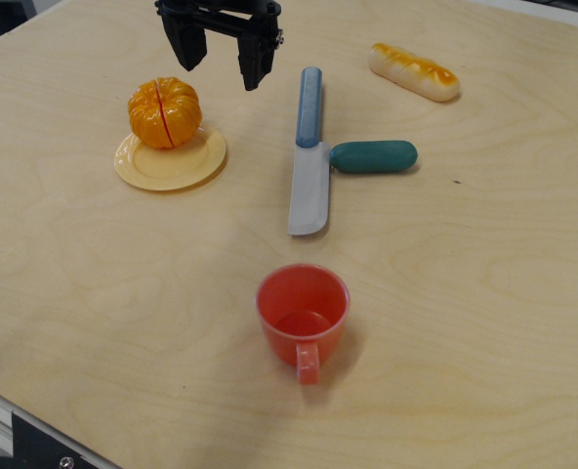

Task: Put cucumber in cup

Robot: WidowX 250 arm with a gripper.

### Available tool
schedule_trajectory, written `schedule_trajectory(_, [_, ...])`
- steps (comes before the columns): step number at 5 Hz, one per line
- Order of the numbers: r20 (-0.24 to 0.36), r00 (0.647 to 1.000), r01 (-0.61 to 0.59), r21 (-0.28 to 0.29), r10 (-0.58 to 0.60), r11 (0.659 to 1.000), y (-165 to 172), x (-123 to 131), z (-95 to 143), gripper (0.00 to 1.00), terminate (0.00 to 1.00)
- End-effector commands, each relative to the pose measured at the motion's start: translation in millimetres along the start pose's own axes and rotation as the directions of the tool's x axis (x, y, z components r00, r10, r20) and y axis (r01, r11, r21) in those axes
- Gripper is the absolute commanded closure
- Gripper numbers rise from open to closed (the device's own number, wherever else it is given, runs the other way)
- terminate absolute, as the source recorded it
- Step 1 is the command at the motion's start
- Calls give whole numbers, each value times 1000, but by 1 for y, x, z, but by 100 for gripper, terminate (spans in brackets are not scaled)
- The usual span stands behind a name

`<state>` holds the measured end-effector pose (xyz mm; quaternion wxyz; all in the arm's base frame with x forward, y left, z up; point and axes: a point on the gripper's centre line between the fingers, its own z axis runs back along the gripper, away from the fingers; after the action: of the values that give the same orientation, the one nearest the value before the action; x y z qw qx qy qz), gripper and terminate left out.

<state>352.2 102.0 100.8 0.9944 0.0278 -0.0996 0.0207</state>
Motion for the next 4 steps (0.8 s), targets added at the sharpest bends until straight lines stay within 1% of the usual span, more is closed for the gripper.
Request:
schedule_trajectory(1, [0,1000,0,0,0,1000,0,0,0,0,0])
schedule_trajectory(2, [-33,968,247,-41,-248,968,-10,8,5,0,0])
schedule_trajectory(3, [-34,877,475,-89,-479,876,-21,13,12,0,0])
schedule_trajectory(4, [38,741,667,-154,-670,729,-38,26,18,0,0])
